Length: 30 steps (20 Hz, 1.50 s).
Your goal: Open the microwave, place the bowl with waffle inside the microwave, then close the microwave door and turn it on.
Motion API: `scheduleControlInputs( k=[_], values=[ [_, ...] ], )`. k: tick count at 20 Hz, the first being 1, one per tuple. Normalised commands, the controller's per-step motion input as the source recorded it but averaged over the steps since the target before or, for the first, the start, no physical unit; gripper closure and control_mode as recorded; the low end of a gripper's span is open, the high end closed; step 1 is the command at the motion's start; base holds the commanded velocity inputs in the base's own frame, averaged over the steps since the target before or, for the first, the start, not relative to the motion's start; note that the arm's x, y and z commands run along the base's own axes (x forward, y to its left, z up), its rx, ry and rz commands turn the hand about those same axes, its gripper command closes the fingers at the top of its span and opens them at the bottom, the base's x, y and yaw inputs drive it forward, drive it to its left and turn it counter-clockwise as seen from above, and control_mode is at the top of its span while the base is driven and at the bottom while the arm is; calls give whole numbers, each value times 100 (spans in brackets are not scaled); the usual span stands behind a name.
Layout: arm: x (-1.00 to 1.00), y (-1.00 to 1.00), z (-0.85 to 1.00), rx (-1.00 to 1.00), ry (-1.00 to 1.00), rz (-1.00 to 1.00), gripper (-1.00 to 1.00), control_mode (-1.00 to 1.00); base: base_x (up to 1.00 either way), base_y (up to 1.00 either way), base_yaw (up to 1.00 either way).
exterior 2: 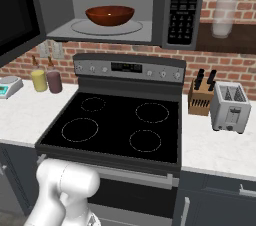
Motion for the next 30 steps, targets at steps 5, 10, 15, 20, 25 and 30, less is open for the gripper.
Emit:
scheduleControlInputs(
  k=[5, 10, 15, 20, 25, 30],
  values=[
    [40, 100, -4, -30, -20, -29, 100, -100, 0, 0, 0],
    [100, 92, -26, -17, 8, -36, 100, -100, 0, 0, 0],
    [100, 74, -44, -12, 9, -27, 100, -100, 0, 0, 0],
    [100, 29, -20, -6, 0, -18, 100, -100, 0, 0, 0],
    [58, -37, 28, -2, 0, -6, 100, -100, 0, 0, 0],
    [1, -100, 49, 3, 0, 3, 100, -100, 0, 0, 0]
  ],
)
